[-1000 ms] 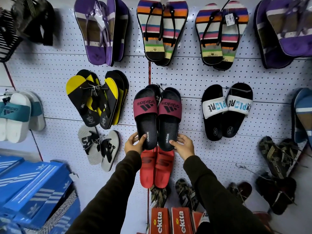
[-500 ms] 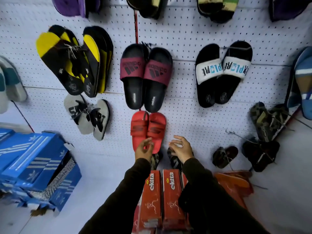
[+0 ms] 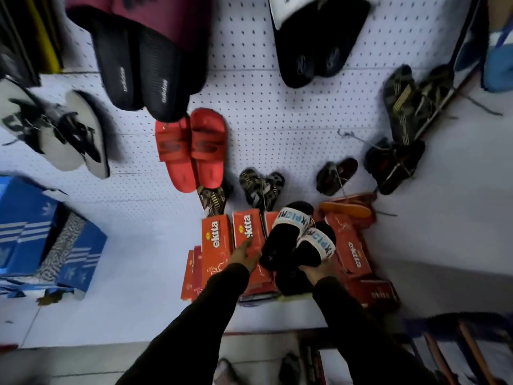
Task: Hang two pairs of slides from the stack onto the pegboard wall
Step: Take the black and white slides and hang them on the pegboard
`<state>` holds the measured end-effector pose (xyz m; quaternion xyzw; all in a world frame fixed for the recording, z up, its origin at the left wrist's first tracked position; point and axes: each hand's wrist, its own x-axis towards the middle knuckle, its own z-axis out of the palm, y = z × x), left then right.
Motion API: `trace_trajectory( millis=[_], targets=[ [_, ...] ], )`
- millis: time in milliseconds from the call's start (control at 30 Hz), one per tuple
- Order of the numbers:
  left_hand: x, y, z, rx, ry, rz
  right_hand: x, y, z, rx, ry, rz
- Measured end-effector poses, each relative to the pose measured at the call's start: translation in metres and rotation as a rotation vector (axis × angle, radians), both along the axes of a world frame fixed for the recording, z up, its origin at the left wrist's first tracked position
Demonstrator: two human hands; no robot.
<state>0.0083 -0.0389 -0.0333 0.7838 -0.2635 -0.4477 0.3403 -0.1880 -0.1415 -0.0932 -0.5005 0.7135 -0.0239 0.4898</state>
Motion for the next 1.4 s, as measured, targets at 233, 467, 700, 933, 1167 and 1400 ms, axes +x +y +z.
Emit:
trace_trajectory(
  millis=[233,467,700,933,1167,1400],
  targets=[
    [-0.025,-0.045,-0.023,0.140,-0.054,-0.108,-0.007,0.019,-0.002,0.386,-0.331,-0.269],
    [-0.027,-0.063,-0.052,0.263,-0.084,-0.077,-0.010,0.013,-0.004,0.225,-0.429,-0.387],
    [-0.032,-0.060,-0.049,0.282,0.156,0.024,-0.034,0.009,-0.004,0.175,-0.544,-0.487],
    [-0.035,-0.028,-0.029,0.151,0.201,0.145,-0.040,0.014,0.034,0.144,-0.549,-0.394],
    [-0.026,-0.019,0.029,-0.079,0.308,0.285,-0.024,0.001,0.103,0.003,-0.713,-0.337],
    [-0.020,-0.030,0.102,-0.367,0.217,0.288,-0.006,-0.020,0.182,-0.252,-0.843,-0.259]
  ],
)
